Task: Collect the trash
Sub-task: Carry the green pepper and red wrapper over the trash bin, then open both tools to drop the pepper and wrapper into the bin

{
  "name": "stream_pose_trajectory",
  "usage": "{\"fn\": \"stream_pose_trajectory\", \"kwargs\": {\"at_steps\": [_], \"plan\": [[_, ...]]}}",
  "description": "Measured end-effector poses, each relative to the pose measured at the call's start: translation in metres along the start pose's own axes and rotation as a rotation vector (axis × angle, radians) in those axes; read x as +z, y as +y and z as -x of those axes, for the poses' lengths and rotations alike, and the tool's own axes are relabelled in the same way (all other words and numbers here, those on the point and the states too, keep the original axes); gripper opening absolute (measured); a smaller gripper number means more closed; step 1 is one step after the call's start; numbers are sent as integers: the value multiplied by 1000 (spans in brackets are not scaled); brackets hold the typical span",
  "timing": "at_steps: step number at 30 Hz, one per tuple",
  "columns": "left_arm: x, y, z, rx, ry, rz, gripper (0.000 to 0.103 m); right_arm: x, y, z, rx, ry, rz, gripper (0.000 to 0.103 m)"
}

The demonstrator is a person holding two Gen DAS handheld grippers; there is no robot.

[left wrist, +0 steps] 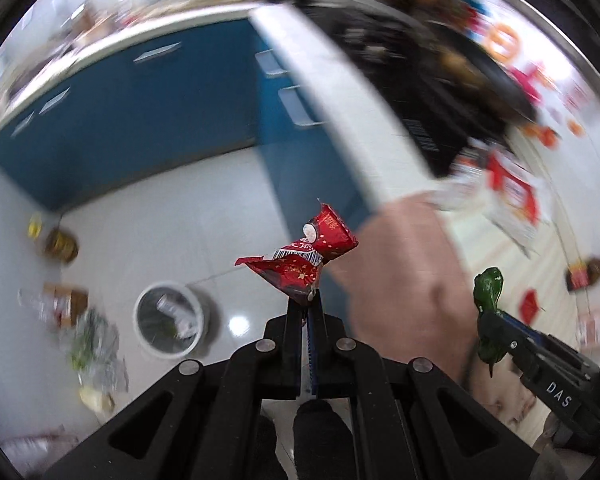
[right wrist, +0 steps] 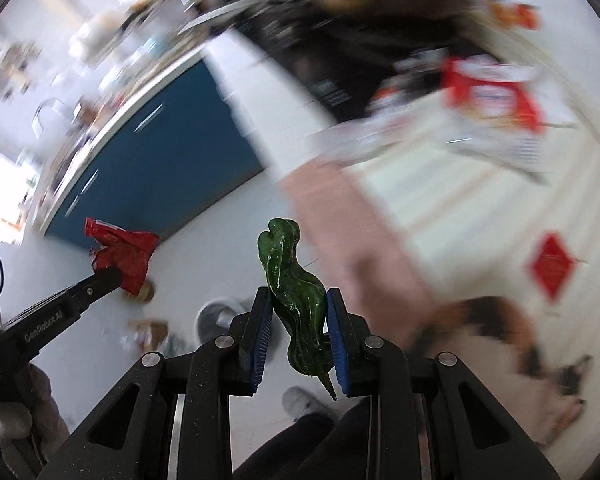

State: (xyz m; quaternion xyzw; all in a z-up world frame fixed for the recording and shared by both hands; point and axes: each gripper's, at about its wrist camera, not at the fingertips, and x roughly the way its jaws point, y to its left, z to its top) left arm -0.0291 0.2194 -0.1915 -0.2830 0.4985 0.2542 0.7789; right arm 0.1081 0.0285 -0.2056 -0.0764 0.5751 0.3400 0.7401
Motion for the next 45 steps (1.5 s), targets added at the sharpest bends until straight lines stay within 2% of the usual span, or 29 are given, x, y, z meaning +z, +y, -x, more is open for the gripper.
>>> {"fn": "stream_pose_trajectory", "kwargs": {"at_steps": [4, 7, 10, 15, 19, 21, 26, 30, 33, 35, 36, 37, 38, 41, 42, 44, 45], "plan": [[-19, 93, -23, 49, 37, 153, 0, -11, 68, -65, 46, 85, 97, 29], [-40, 161, -55, 76, 84, 264, 0, -25, 115, -127, 78, 149, 153, 28], [-66, 225, -107, 88, 136, 369, 0, -44, 155, -200, 116, 210, 193, 28], [-104, 323, -216, 35, 230, 547, 0, -98, 203, -335, 157, 305, 254, 28], [-133, 379, -299, -5, 279, 665, 0, -144, 217, -452, 180, 406, 253, 28], [-149, 405, -346, -48, 309, 730, 0, -165, 216, -506, 178, 444, 246, 28], [-182, 444, -439, -103, 385, 825, 0, -191, 213, -617, 145, 506, 241, 28], [-195, 456, -474, -74, 419, 814, 3, -197, 215, -669, 120, 533, 286, 29], [-201, 460, -481, -9, 425, 775, 5, -200, 219, -687, 86, 549, 334, 31], [-198, 455, -473, 25, 424, 735, 18, -199, 222, -689, 88, 553, 357, 36], [-197, 453, -468, 46, 420, 718, 51, -198, 224, -687, 89, 550, 367, 46], [-196, 452, -464, 61, 414, 707, 90, -195, 224, -681, 85, 541, 375, 53], [-194, 451, -459, 70, 404, 698, 100, -194, 224, -676, 85, 535, 381, 54], [-187, 448, -438, 112, 385, 679, 100, -186, 228, -657, 72, 523, 395, 56], [-184, 446, -426, 138, 376, 670, 101, -184, 229, -650, 64, 512, 412, 61], [-180, 443, -408, 195, 342, 639, 101, -179, 234, -631, 30, 477, 460, 78], [-177, 439, -393, 240, 321, 614, 101, -176, 237, -621, 14, 461, 483, 91]]}}
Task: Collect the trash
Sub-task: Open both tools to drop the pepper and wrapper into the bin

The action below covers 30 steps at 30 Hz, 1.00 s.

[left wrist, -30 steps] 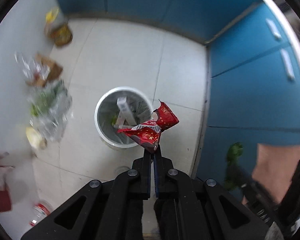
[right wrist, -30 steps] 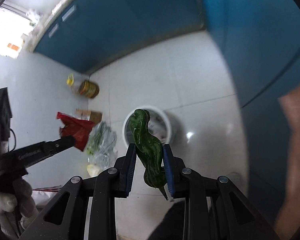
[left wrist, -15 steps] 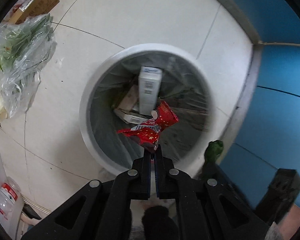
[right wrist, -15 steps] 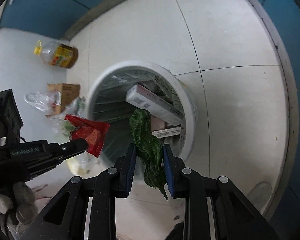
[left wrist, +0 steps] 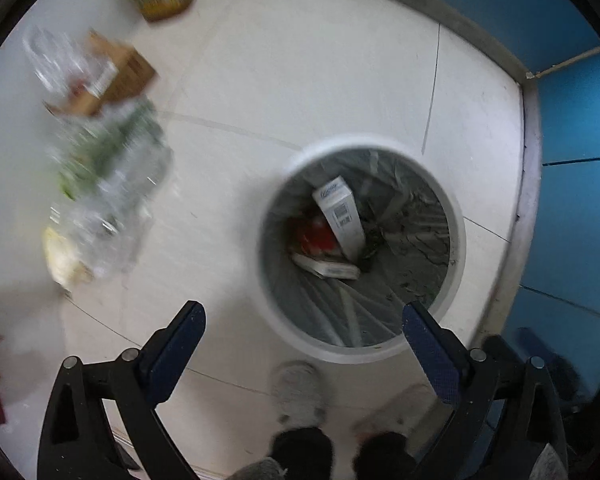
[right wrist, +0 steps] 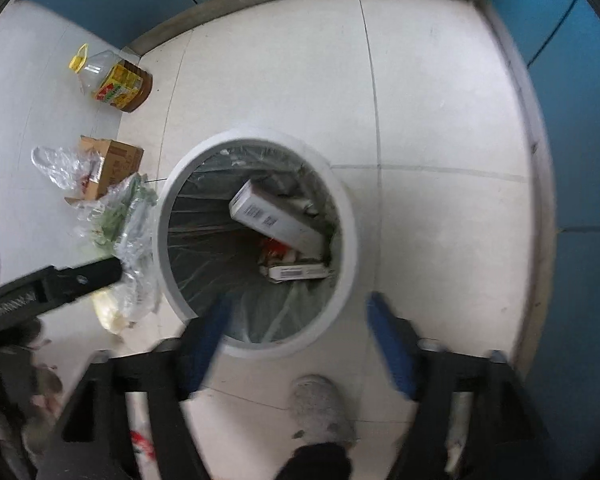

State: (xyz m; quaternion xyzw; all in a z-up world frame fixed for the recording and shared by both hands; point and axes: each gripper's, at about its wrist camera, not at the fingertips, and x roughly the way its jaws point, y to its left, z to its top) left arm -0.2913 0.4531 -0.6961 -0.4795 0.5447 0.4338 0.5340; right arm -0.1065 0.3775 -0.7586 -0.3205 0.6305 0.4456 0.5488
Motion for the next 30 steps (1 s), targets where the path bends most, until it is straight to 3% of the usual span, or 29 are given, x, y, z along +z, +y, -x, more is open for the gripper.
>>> {"fn": "stream_pose_trajectory", "kwargs": {"at_steps": [1, 6, 11, 23, 30], "plan": [[-3, 1, 11, 22, -30, -11, 101, -1, 2, 10, -22, -10, 11, 97], [-24, 1, 76, 67, -174, -32, 102, -14, 11, 70, -109, -60, 60, 103], [-51, -2, 154, 93, -276, -45, 102, -31, 24, 145, -130, -117, 77, 103], [-129, -18, 319, 53, -315, -42, 103, -86, 47, 363, -146, -234, 145, 103], [-168, -40, 399, 16, -343, -83, 103, -118, 51, 472, -91, -290, 169, 103]]}}
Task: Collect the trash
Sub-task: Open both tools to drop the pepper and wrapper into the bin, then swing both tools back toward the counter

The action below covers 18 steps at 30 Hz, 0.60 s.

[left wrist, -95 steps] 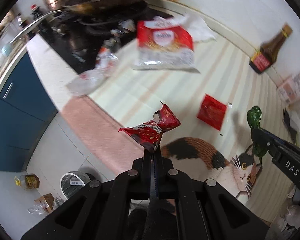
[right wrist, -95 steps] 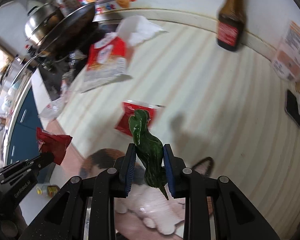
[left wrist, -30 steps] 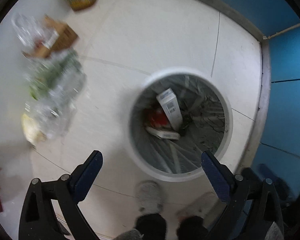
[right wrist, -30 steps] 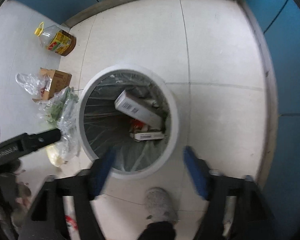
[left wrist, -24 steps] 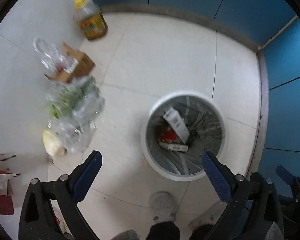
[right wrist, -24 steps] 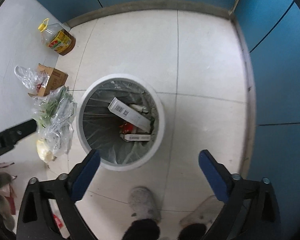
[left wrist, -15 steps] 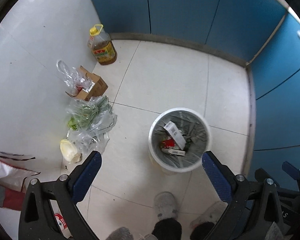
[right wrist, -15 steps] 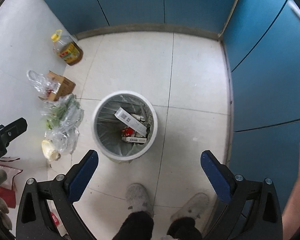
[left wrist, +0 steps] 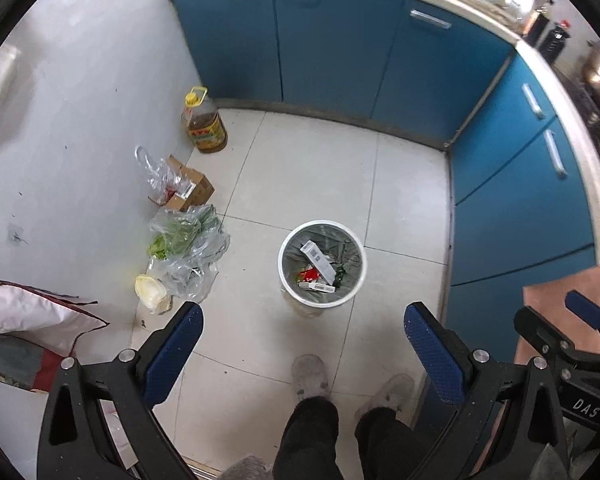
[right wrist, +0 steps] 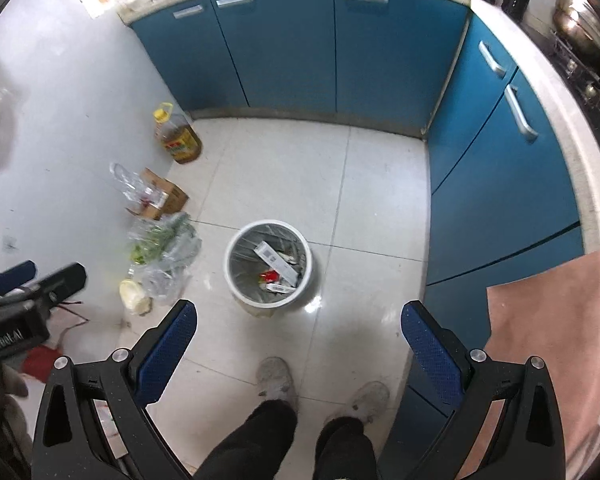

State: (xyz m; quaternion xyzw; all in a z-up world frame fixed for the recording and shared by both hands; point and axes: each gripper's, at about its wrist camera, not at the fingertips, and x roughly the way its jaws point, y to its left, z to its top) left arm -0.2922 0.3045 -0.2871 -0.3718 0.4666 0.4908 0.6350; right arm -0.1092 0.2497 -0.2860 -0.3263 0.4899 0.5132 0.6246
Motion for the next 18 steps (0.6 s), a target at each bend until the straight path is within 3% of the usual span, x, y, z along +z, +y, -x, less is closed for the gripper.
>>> {"fn": "stream_pose_trajectory", "kwargs": {"at_steps": [4, 9, 14, 18], "plan": [[-4, -13, 44, -14, -11, 0, 103, -1, -8, 52, 44, -29, -26, 103], [0, -38, 86, 61, -70, -17, 103, -3, -40, 104, 127, -79, -126, 103], [10, -81, 113, 85, -160, -75, 103, -16, -101, 150, 156, -148, -295, 103], [19, -141, 126, 77, -229, -167, 103, -42, -170, 175, 136, -166, -451, 103]]}}
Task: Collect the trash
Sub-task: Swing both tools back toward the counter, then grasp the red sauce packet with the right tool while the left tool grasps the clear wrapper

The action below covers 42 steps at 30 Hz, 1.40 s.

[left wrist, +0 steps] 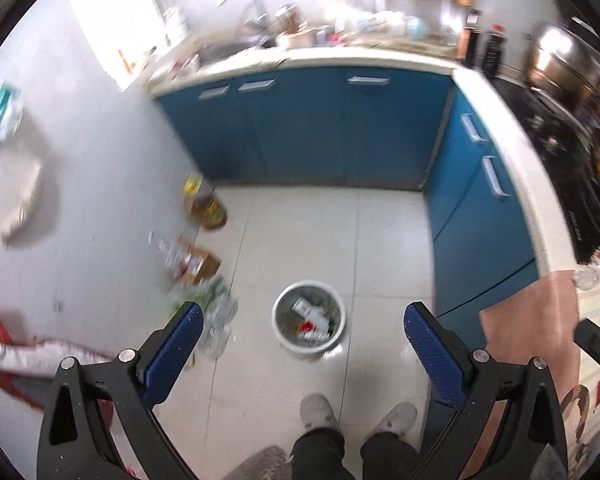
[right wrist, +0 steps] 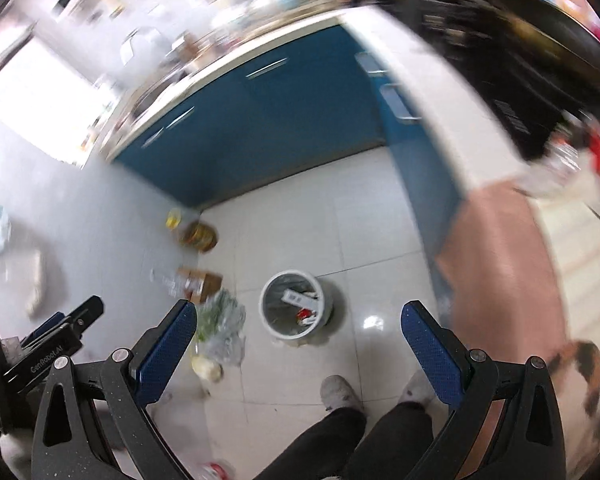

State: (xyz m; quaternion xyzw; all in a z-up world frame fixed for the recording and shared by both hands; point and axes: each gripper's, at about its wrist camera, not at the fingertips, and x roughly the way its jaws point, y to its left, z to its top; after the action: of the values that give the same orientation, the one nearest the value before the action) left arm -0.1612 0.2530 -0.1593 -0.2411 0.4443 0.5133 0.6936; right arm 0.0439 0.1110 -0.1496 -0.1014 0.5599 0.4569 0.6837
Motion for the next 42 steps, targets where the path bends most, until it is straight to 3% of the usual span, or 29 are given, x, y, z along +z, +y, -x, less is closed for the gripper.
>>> {"fn": "stream_pose_trajectory", "kwargs": {"at_steps": [5, 8, 14, 18, 21, 24, 26, 28, 30, 35, 36, 37, 38, 42], "plan": [[19, -91, 9, -65, -22, -130, 103, -2, -120, 51, -129, -74, -244, 103], [23, -162, 10, -112, -14, -239, 103, -20, -204, 86, -270, -123, -428, 103], [18, -322, 7, -212, 11, -523, 103, -58, -341, 108, -423, -91, -705, 103], [7, -414, -9, -227, 22, -728, 103, -74, -382, 102, -458, -54, -764, 103], [1, -454, -29, -225, 57, -822, 103, -80, -400, 91, -458, -41, -796, 103], [-7, -474, -51, -227, 112, -886, 101, -78, -409, 79, -475, -30, -801, 103], [-11, -481, -62, -247, 149, -900, 82, -76, -414, 67, -473, -17, -793, 103], [-14, -480, -73, -258, 206, -885, 29, -75, -416, 58, -475, 5, -785, 103], [-14, -474, -79, -286, 253, -848, 10, -74, -416, 48, -479, 18, -780, 103], [-16, -451, -72, -281, 226, -798, 3, -68, -406, 29, -539, 28, -718, 100], [-16, -446, -68, -277, 219, -790, 3, -68, -402, 27, -563, 27, -696, 95], [-16, -442, -65, -276, 213, -783, 3, -67, -397, 25, -596, 20, -668, 81], [-17, -437, -61, -276, 206, -772, 2, -66, -392, 25, -630, 6, -642, 74], [-21, -419, -45, -274, 173, -745, 2, -69, -382, 26, -614, -51, -608, 57]]}}
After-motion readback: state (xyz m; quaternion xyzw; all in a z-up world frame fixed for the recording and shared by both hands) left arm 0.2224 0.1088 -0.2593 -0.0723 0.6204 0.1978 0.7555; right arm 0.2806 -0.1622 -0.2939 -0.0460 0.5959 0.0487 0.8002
